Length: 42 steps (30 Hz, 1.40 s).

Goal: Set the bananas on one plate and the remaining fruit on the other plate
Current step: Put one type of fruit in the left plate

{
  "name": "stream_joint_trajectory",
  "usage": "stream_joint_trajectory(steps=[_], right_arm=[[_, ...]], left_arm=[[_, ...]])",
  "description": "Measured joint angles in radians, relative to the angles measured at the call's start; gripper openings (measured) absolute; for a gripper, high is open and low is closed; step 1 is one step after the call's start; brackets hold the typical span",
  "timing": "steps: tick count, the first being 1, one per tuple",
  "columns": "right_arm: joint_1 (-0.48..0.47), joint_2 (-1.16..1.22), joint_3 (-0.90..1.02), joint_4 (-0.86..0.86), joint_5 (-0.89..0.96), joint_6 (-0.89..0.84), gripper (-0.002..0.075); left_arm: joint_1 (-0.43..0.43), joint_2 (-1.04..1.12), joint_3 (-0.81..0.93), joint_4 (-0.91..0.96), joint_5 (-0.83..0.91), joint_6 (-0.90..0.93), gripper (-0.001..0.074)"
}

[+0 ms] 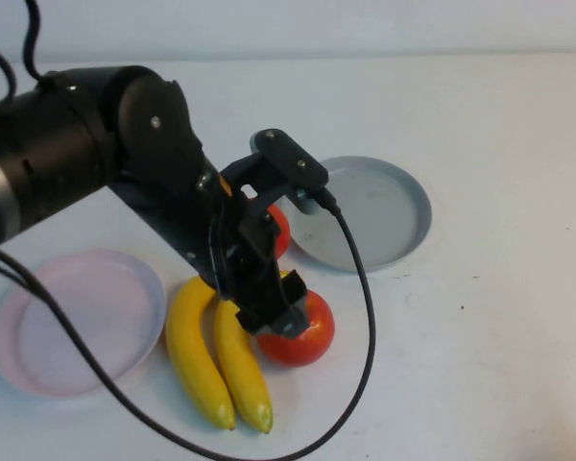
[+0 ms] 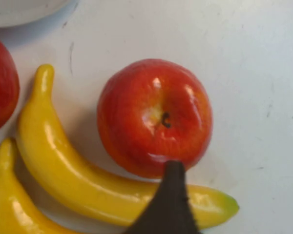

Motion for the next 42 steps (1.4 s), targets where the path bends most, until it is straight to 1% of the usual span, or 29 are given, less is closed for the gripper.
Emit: stream_joint_trajectory(steps=[1,2,3,5,6,9,15,26,42], right_arm=[[0.000,0.000,0.000,0.000,0.000,0.000,-0.0017],[0.000,0.000,0.000,0.000,0.000,0.000,-0.0017],[0.000,0.000,0.000,0.000,0.000,0.000,-0.0017],[0.000,0.000,0.000,0.000,0.000,0.000,-0.0017],[0.000,0.000,0.000,0.000,0.000,0.000,-0.0017],[0.000,0.000,0.000,0.000,0.000,0.000,-0.0017],[0.000,0.000,0.000,0.000,0.000,0.000,-0.0017],[0.000,0.000,0.000,0.000,0.000,0.000,-0.0017],[0.000,0.000,0.000,0.000,0.000,0.000,-0.0017]], left_arm=[[0.000,0.015,-0.011,0.005,-0.002,0.001,0.0524],[0.000,0.031,-0.018,0.021,-0.012,0.001,0.0584],[-0.002,0.044,-0.024,0.036,-0.022,0.011,0.0622],[-0.002,0.067,-0.026,0.057,-0.044,0.047,0.0660],[-0.004,0.076,-0.026,0.063,-0.052,0.072,0.0667],[-0.006,0.101,-0.026,0.069,-0.064,0.111,0.0668],[-0.006,0.130,-0.033,0.071,-0.129,0.130,0.0668],[-0.006,0.186,-0.033,0.081,-0.195,0.176,0.0668],[-0.014,0.241,-0.045,0.081,-0.194,0.182,0.0669]])
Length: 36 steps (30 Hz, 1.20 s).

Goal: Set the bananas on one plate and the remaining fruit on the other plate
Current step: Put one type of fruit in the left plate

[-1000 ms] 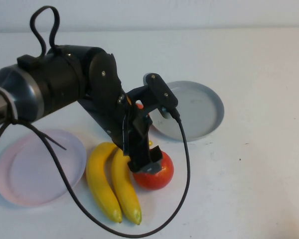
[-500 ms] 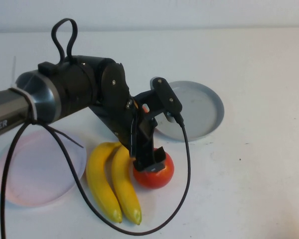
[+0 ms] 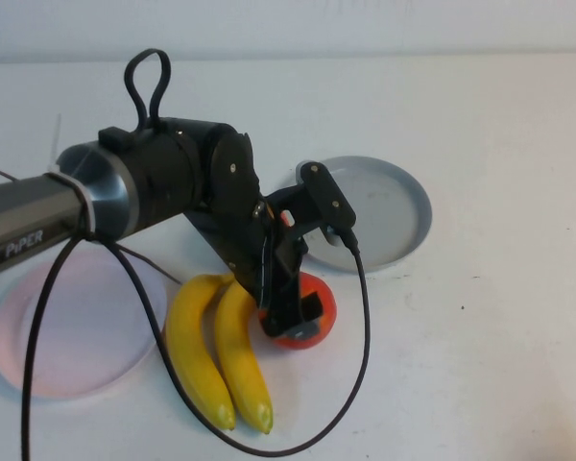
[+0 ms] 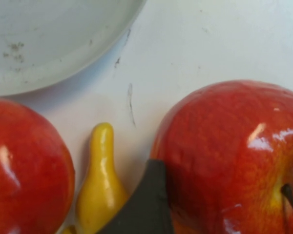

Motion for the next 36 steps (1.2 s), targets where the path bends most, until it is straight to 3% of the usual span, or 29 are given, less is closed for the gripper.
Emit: stream_joint_trajectory(steps=[7,10,21,26,31,36], right_arm=[[0.000,0.000,0.000,0.000,0.000,0.000,-0.0017],[0.000,0.000,0.000,0.000,0.000,0.000,-0.0017],[0.000,0.000,0.000,0.000,0.000,0.000,-0.0017],[0.000,0.000,0.000,0.000,0.000,0.000,-0.0017],[0.000,0.000,0.000,0.000,0.000,0.000,-0.0017],[0.000,0.000,0.000,0.000,0.000,0.000,-0.0017]], left_arm=[[-0.010,0.000,-0.002,0.000,0.000,0.000,0.0658],[-0.012,0.000,-0.002,0.000,0.000,0.000,0.0583],[-0.012,-0.020,0.000,0.005,0.047,-0.033,0.0579],[-0.013,-0.111,0.002,0.101,0.099,-0.233,0.0579],[-0.013,-0.179,0.002,0.355,0.222,-0.529,0.0579],[0.046,-0.182,0.002,0.476,0.336,-0.652,0.0578]])
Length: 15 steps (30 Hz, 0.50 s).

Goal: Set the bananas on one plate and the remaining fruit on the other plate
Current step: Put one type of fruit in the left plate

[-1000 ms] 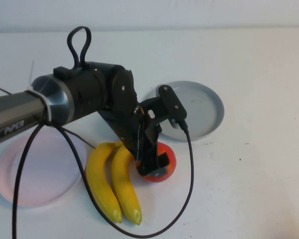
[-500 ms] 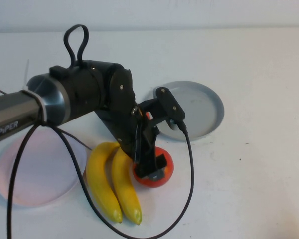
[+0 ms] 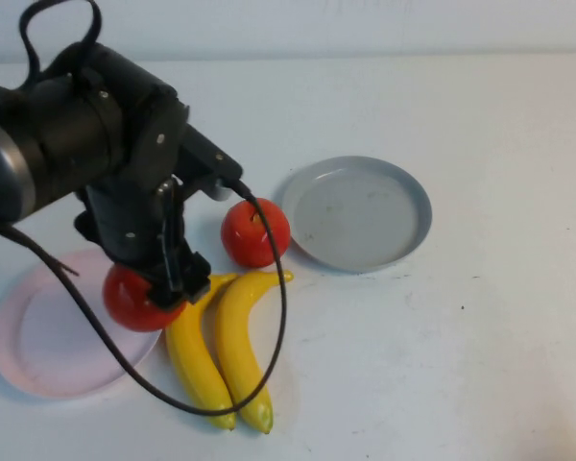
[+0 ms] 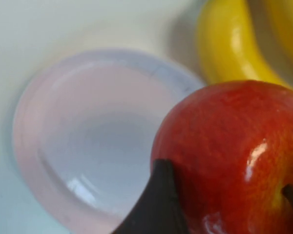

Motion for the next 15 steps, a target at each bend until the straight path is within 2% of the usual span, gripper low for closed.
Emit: stream_joint_trajectory(steps=[10,15], right_arm=[[0.000,0.000,0.000,0.000,0.000,0.000,-0.0017],[0.000,0.000,0.000,0.000,0.000,0.000,-0.0017]], left_arm=[[0.291,0.035,0.000,-0.094,0.015,-0.019,0.0578],[0.360,0.049,0.011,-0.170,-0.053,-0.019,0.0578]])
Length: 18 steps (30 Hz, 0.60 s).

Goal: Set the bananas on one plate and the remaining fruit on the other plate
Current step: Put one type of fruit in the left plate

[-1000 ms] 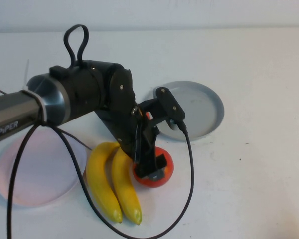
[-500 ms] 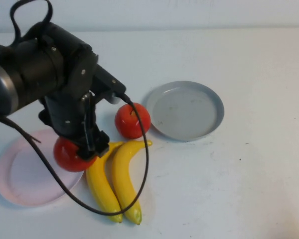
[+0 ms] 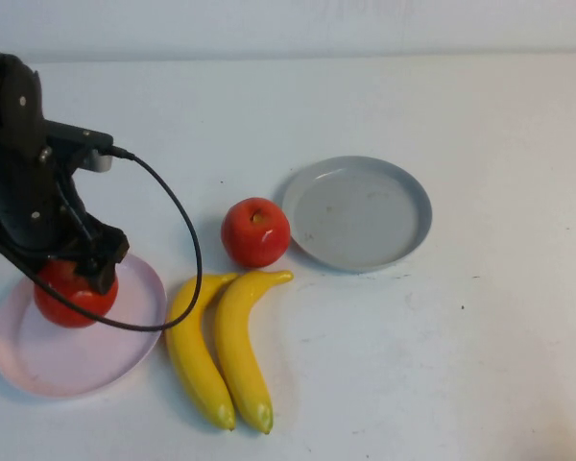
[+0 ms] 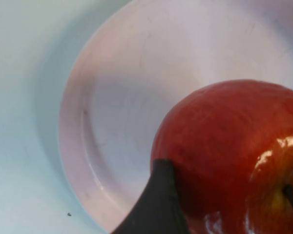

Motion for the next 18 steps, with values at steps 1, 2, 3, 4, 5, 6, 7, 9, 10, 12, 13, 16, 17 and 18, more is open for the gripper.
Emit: stream_joint_trajectory(steps=[1,2,3,4,5,6,7,9,10,12,13,16,17,18], right_arm=[[0.000,0.000,0.000,0.000,0.000,0.000,-0.0017],[0.000,0.000,0.000,0.000,0.000,0.000,-0.0017],[0.000,0.000,0.000,0.000,0.000,0.000,-0.0017],[0.000,0.000,0.000,0.000,0.000,0.000,-0.0017],[0.000,0.000,0.000,0.000,0.000,0.000,-0.0017],[0.000,0.000,0.000,0.000,0.000,0.000,-0.0017],[0.000,0.000,0.000,0.000,0.000,0.000,-0.0017],[0.000,0.000,0.000,0.000,0.000,0.000,-0.0017],[0.000,0.000,0.000,0.000,0.000,0.000,-0.0017],[0.000,0.000,0.000,0.000,0.000,0.000,-0.0017],[0.000,0.000,0.000,0.000,0.000,0.000,-0.0017],[0.000,0.000,0.000,0.000,0.000,0.000,-0.0017],[0.000,0.000,0.000,0.000,0.000,0.000,-0.0017],[0.000,0.000,0.000,0.000,0.000,0.000,-0.0017]], left_arm=[[0.002,0.002,0.010,-0.003,-0.015,0.002,0.0578],[0.002,0.002,0.019,-0.003,-0.022,0.002,0.0578],[0.002,0.004,0.032,-0.003,-0.036,0.002,0.0582],[0.002,0.006,0.041,-0.003,-0.040,0.002,0.0592],[0.002,0.009,0.045,-0.003,-0.042,0.002,0.0599],[0.002,0.017,0.047,0.001,-0.042,0.002,0.0605],[0.002,0.023,0.048,0.006,-0.042,0.002,0.0610],[0.004,0.032,0.048,0.015,-0.042,0.002,0.0615],[0.004,0.034,0.048,0.018,-0.042,0.002,0.0615],[0.004,0.030,0.048,0.019,-0.042,0.002,0.0616],[0.004,0.026,0.048,0.019,-0.040,0.002,0.0617],[0.004,0.008,0.030,0.019,-0.019,-0.017,0.0617],[0.004,0.003,0.019,0.019,-0.005,-0.034,0.0617],[0.004,0.001,0.008,0.017,0.012,-0.055,0.0617]])
